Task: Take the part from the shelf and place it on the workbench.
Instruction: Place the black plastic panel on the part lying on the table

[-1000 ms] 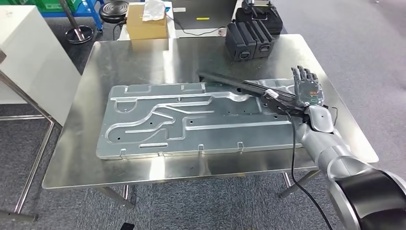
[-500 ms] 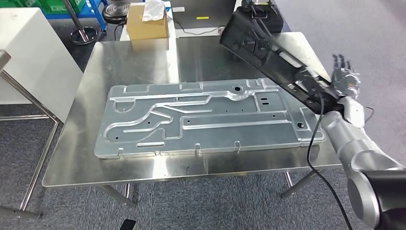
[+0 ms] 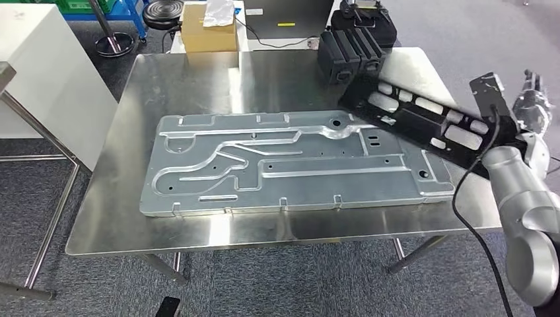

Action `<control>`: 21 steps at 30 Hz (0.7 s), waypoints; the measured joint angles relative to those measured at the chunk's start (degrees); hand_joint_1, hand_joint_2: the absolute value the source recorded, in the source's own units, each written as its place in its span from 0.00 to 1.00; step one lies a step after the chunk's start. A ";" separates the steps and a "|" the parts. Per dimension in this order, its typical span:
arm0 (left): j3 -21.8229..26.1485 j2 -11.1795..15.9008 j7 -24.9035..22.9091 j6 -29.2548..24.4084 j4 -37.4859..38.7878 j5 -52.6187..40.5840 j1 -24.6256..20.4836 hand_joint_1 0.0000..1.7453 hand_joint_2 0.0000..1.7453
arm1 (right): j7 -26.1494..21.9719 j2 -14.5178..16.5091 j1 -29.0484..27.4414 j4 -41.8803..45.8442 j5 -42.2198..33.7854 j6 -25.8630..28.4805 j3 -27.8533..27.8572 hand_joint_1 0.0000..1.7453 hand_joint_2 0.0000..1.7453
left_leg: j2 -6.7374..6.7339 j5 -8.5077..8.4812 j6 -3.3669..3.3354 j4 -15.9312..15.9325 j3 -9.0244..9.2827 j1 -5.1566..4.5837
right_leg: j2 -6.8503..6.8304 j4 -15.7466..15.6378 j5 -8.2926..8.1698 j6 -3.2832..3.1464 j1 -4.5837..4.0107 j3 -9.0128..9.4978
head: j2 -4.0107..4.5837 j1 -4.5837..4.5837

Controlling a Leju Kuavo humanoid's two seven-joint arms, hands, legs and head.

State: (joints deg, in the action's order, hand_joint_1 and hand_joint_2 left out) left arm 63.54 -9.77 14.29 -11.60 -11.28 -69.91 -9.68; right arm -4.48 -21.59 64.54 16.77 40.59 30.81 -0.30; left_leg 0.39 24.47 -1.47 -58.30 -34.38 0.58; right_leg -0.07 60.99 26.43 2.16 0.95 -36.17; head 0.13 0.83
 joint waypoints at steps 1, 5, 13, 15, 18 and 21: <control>0.00 0.01 0.09 -0.01 0.00 -0.01 -0.11 0.00 0.00 | -0.05 -0.30 0.06 0.03 -0.02 0.01 0.40 0.00 0.00 | -0.02 -0.15 -0.23 0.19 0.04 0.03 | 0.03 2.84 1.67 0.19 0.06 -1.27 | 0.00 -0.10; 0.00 0.03 0.25 0.02 0.00 -0.02 -0.24 0.00 0.00 | -0.04 -1.05 -0.36 -0.01 -0.07 -0.26 1.70 0.00 0.00 | -0.02 -0.17 -0.36 0.12 -0.03 -0.09 | 0.06 13.27 5.09 0.65 0.17 -6.32 | 0.00 -0.22; 0.00 0.05 0.43 0.12 0.00 0.24 -0.22 0.00 0.00 | -0.05 -2.39 -0.57 0.08 0.12 -0.67 3.39 0.00 0.00 | 0.10 0.17 1.17 -0.21 -0.25 -0.46 | 0.15 -2.69 -1.90 -0.92 -0.10 1.05 | 0.00 -0.15; 0.00 0.06 0.43 0.15 0.00 0.39 -0.21 0.00 0.00 | -0.34 -2.49 -0.63 0.17 0.10 -0.82 3.78 0.00 0.00 | 0.00 1.64 1.75 -2.09 -0.98 -0.46 | 0.10 -2.99 -2.09 -1.62 0.22 1.20 | 0.00 -0.09; 0.00 0.07 0.21 0.23 0.00 0.77 -0.12 0.00 0.00 | -1.44 -2.54 -0.90 0.26 -0.55 -0.94 4.53 0.00 0.00 | -0.07 7.00 2.20 -12.61 -5.63 -0.35 | 0.02 -3.08 -2.11 -2.21 0.26 1.27 | 0.00 -0.01; 0.00 0.07 -0.52 0.31 0.00 0.97 0.18 0.00 0.00 | -3.20 -2.53 -1.47 0.32 -1.74 -1.06 5.40 0.00 0.00 | -0.07 6.51 2.18 -15.58 -7.12 -0.34 | 0.04 -2.84 -1.97 -2.23 0.19 1.28 | 0.00 -0.02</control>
State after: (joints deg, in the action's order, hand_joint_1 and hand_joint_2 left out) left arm 63.54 -9.70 13.77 -11.28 -11.28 -68.94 -9.50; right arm -7.68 -24.11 63.07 17.09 38.85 29.75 5.11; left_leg 0.33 30.98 0.71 -73.88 -41.51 0.24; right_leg -0.03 58.15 24.46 -0.08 1.14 -34.89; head 0.13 0.81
